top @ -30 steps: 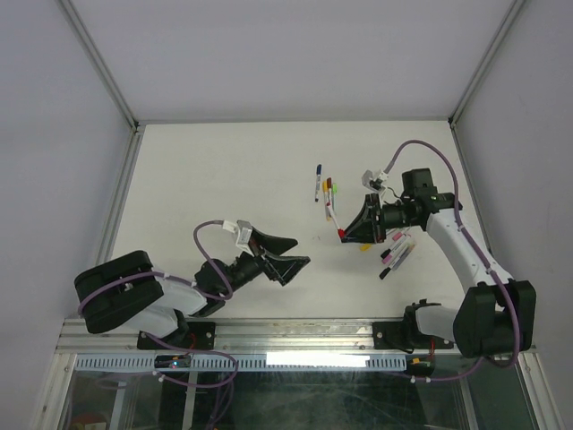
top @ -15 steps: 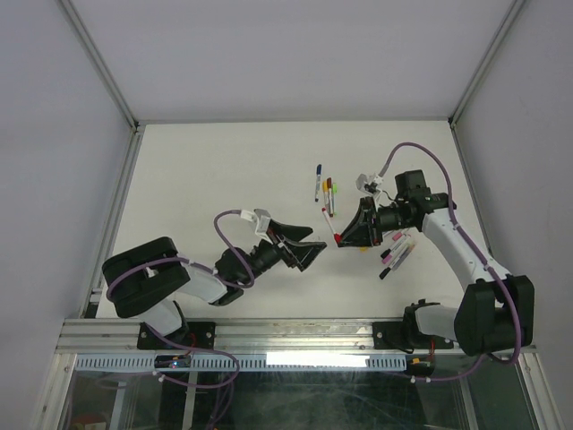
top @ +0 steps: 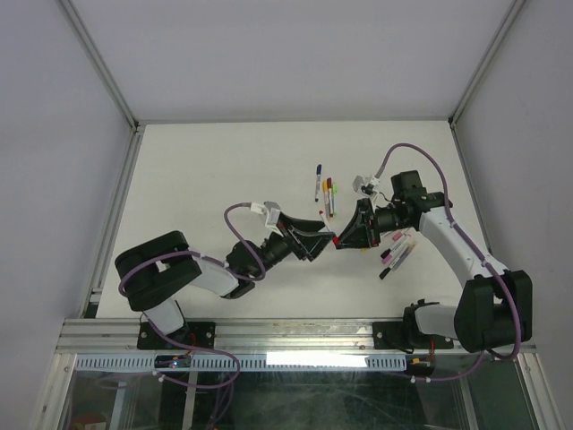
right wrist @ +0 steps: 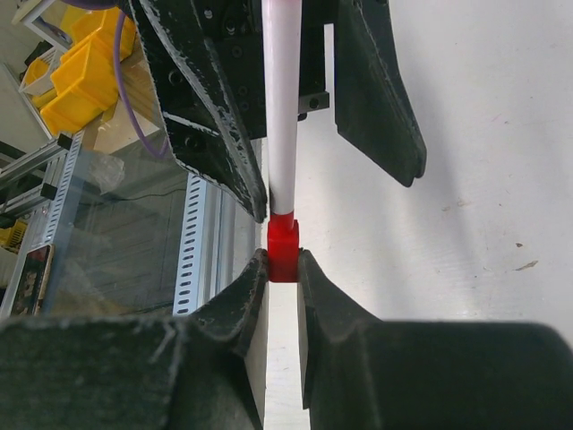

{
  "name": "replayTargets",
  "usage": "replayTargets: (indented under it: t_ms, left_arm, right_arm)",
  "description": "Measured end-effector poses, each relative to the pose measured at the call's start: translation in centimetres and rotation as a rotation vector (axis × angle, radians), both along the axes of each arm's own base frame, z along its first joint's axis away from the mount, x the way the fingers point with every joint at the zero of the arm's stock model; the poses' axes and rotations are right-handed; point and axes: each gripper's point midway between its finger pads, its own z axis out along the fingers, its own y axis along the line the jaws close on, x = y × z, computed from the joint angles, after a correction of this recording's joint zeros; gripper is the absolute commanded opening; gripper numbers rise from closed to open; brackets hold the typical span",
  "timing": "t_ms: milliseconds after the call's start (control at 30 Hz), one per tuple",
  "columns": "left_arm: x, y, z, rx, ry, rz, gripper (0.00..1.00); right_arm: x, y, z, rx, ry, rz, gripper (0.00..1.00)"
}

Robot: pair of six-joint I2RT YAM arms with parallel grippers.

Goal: Open the pen caps
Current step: Pick up the pen from the center of the board.

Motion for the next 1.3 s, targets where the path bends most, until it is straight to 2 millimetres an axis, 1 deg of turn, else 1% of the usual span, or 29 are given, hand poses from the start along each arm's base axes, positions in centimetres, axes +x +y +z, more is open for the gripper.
replayTargets:
  t_ms: [100, 267, 300, 433, 533, 567, 600, 767, 833, 900, 967, 1000, 1100, 1200, 1267, 1300]
  left_arm:
    - [0.1, -0.4, -0.2, 0.000, 0.009, -0.007, 0.50]
    - [0.0, -0.8, 0.0, -0.006, 0.007, -0.023, 0.41]
    - [0.0, -0.8, 0.0, -0.005, 0.007, -0.026, 0.38]
    - [-0.4, -1.1, 0.2, -0.008, -0.003, -0.049, 0.15]
    - [-0.8, -1.4, 0.4, -0.012, -0.009, -0.070, 0.01]
    - [-0.9, -1.5, 0.5, -0.013, -0.012, -0.074, 0.00]
    - [-0.9, -1.5, 0.5, -0.013, -0.012, -0.074, 0.00]
    - [-0.9, -1.4, 0.3, -0.001, -0.021, -0.069, 0.00]
    - [-1.0, -0.9, -0.5, 0.025, -0.024, -0.057, 0.00]
    - [-1.2, 0.2, -1.3, 0.054, -0.029, -0.043, 0.00]
    - [-1.8, 1.4, -1.5, 0.067, -0.038, -0.038, 0.00]
    - [-2.0, 2.1, -1.2, 0.067, -0.047, -0.032, 0.00]
    - [-2.8, 3.5, 0.8, 0.049, -0.081, -0.037, 0.00]
    - [-3.4, 4.1, 2.8, 0.080, -0.108, -0.054, 0.00]
    - [-3.6, 4.2, 3.5, 0.117, -0.110, -0.060, 0.00]
    - [-3.7, 4.3, 3.4, 0.143, -0.111, -0.066, 0.00]
  right_arm:
    - [0.0, 0.0, 0.0, -0.002, -0.003, 0.000, 0.00]
    - [0.1, 0.0, -0.2, -0.007, 0.000, 0.000, 0.00]
    - [0.1, 0.0, -0.3, -0.008, 0.000, 0.000, 0.00]
    - [0.2, 0.0, -0.5, -0.011, 0.005, 0.001, 0.00]
    - [0.2, 0.0, -0.6, -0.017, 0.006, 0.001, 0.01]
    - [0.2, 0.0, -0.6, -0.017, 0.003, 0.002, 0.05]
    - [0.2, 0.0, -0.6, -0.017, 0.000, 0.002, 0.10]
    - [0.2, 0.0, -0.7, -0.019, -0.006, 0.006, 0.49]
    - [0.0, 0.1, -0.7, -0.021, -0.004, 0.011, 0.60]
    - [-0.1, 0.0, -0.8, -0.029, -0.014, 0.013, 0.69]
    - [-0.2, -0.1, -0.8, -0.037, -0.029, 0.012, 0.72]
    - [-0.3, -0.2, -0.7, -0.041, -0.045, 0.012, 0.73]
    - [-0.6, -0.4, -0.6, -0.046, -0.104, 0.015, 0.73]
    - [-1.1, -0.6, -0.8, -0.045, -0.164, 0.025, 0.74]
    - [-1.5, -0.8, -1.1, -0.044, -0.204, 0.037, 0.74]
    - [-1.6, -0.8, -1.2, -0.042, -0.221, 0.044, 0.74]
